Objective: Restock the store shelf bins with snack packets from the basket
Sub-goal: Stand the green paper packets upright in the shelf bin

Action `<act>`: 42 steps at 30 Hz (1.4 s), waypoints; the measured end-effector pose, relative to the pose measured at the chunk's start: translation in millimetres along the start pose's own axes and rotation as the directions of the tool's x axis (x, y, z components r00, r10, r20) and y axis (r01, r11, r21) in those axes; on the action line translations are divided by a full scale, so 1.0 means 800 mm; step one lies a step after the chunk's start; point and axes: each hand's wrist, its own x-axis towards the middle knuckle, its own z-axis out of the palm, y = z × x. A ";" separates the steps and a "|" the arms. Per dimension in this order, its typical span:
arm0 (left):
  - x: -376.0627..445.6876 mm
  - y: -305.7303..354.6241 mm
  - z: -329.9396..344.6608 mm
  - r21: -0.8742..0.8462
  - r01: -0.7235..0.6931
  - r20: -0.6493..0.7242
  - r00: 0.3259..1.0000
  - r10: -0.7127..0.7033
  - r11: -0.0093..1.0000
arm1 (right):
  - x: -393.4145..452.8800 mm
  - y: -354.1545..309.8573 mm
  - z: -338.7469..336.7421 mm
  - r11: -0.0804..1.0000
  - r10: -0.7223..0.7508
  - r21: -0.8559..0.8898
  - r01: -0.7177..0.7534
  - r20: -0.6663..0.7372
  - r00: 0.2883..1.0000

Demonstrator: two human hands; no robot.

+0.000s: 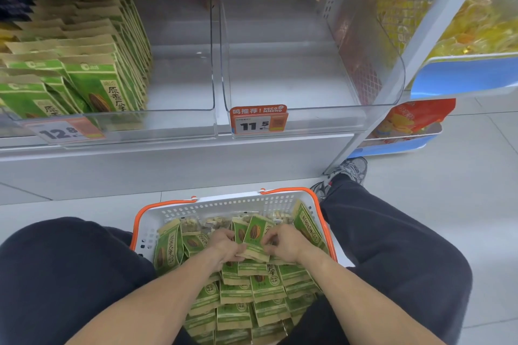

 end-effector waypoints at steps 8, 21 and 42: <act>-0.054 0.043 -0.011 0.243 -0.321 0.119 0.946 0.300 0.916 | 0.014 -0.003 -0.034 0.897 0.309 0.373 -0.236 -0.149 0.939; -0.099 0.088 -0.056 0.209 -0.473 0.288 0.866 0.408 0.856 | -0.025 -0.002 -0.047 0.290 -0.003 0.933 -0.216 0.226 0.974; -0.160 0.157 -0.207 0.266 -0.632 0.350 0.767 0.538 0.728 | -0.035 -0.205 -0.099 0.653 -0.356 0.675 0.344 -0.127 0.926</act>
